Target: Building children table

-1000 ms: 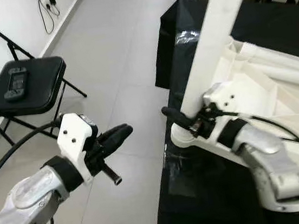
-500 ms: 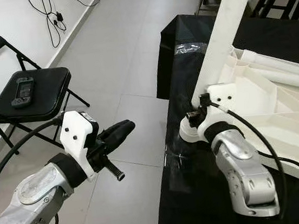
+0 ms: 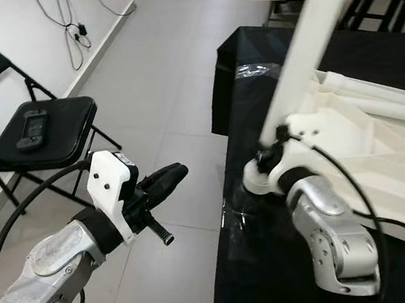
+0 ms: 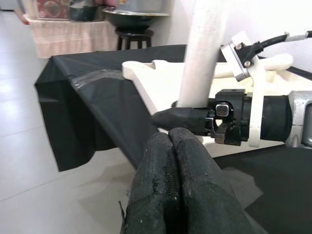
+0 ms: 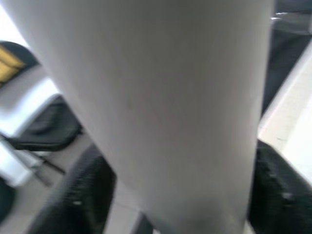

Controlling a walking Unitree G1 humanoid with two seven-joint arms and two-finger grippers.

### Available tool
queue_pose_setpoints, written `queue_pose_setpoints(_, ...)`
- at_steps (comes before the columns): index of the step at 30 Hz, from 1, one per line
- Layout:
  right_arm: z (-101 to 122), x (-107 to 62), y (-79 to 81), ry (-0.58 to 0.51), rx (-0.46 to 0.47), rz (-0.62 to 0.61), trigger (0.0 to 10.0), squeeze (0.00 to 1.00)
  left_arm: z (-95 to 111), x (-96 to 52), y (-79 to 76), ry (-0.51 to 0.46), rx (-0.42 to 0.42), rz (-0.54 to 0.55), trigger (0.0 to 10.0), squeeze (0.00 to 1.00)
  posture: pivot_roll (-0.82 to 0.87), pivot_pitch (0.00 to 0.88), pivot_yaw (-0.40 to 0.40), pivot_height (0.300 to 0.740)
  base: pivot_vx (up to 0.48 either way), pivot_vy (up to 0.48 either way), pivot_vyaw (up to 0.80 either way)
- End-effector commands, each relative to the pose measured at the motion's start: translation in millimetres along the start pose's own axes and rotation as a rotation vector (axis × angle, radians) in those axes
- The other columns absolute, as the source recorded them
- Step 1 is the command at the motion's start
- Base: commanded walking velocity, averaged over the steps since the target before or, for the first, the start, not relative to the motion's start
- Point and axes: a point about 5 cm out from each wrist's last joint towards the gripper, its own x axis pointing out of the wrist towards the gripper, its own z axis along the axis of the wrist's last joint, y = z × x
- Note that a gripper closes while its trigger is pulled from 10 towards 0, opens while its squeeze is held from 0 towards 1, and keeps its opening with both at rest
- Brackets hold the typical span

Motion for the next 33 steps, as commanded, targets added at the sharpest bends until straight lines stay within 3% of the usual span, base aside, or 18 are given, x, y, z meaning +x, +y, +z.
queue_pose_setpoints(1,11,4.9,18.8,-0.055,0.013,0.217,10.0,1.00,-2,0.7,-2.9,-0.002,-0.007,-0.011,10.0,0.00,0.09,0.195,-0.070,0.740,0.000,0.000,0.00)
queue_pose_setpoints(2,21,5.7,22.1,-0.082,-0.018,0.357,10.0,1.00,-2,0.9,-3.2,-0.003,-0.008,-0.009,10.0,0.00,0.09,0.194,-0.073,0.740,0.000,0.000,0.00)
queue_pose_setpoints(3,21,5.7,22.1,-0.082,-0.018,0.357,10.0,1.00,-2,0.9,-3.2,-0.003,-0.008,-0.009,10.0,0.00,0.09,0.194,-0.073,0.740,0.000,0.000,0.00)
queue_pose_setpoints(4,27,5.2,23.7,-0.094,-0.040,0.442,10.0,0.04,-2,1.1,-3.4,-0.004,-0.009,-0.008,10.0,0.00,0.09,0.194,-0.073,0.740,0.000,0.000,0.00)
queue_pose_setpoints(5,27,5.2,23.7,-0.094,-0.040,0.442,10.0,0.04,-2,1.1,-3.4,-0.004,-0.009,-0.008,10.0,0.00,0.09,0.194,-0.073,0.740,0.000,0.000,0.00)
queue_pose_setpoints(7,41,0.6,15.9,-0.120,-0.180,0.683,10.0,0.00,-3,0.7,-5.0,-0.006,-0.012,-0.007,10.0,0.00,0.10,0.193,-0.077,0.740,0.000,0.000,0.00)
queue_pose_setpoints(9,45,-1.3,4.0,-0.093,-0.283,0.832,10.0,0.00,-4,-0.6,-5.8,-0.004,-0.013,-0.003,10.0,0.00,0.10,0.191,-0.080,0.740,0.000,0.000,0.00)
queue_pose_setpoints(21,51,16.9,-16.5,-0.048,-0.292,0.943,10.0,0.00,-5,-3.0,-5.5,0.014,0.011,0.007,10.0,0.00,0.12,0.189,-0.082,0.740,0.000,0.000,0.00)
queue_pose_setpoints(22,48,21.0,-22.0,-0.020,-0.285,0.958,0.0,0.00,-7,-4.7,-6.3,0.030,0.021,0.003,10.0,0.00,0.12,0.182,-0.093,0.740,0.000,0.000,0.00)
queue_pose_setpoints(28,38,21.1,-30.7,0.020,-0.273,0.977,0.0,0.00,-9,-8.2,-6.6,0.047,0.032,0.006,10.0,0.00,0.12,0.180,-0.099,0.740,0.000,0.000,0.00)
queue_pose_setpoints(30,26,13.8,-41.3,0.040,-0.274,0.881,0.0,0.00,-12,-11.4,-8.0,0.055,0.023,0.019,10.0,0.00,0.11,0.182,-0.105,0.740,0.000,0.000,0.00)
queue_pose_setpoints(33,22,11.8,-45.0,0.042,-0.279,0.833,0.0,0.00,-14,-12.1,-9.0,0.057,0.018,0.022,10.0,0.00,0.11,0.182,-0.105,0.740,0.000,0.000,0.00)
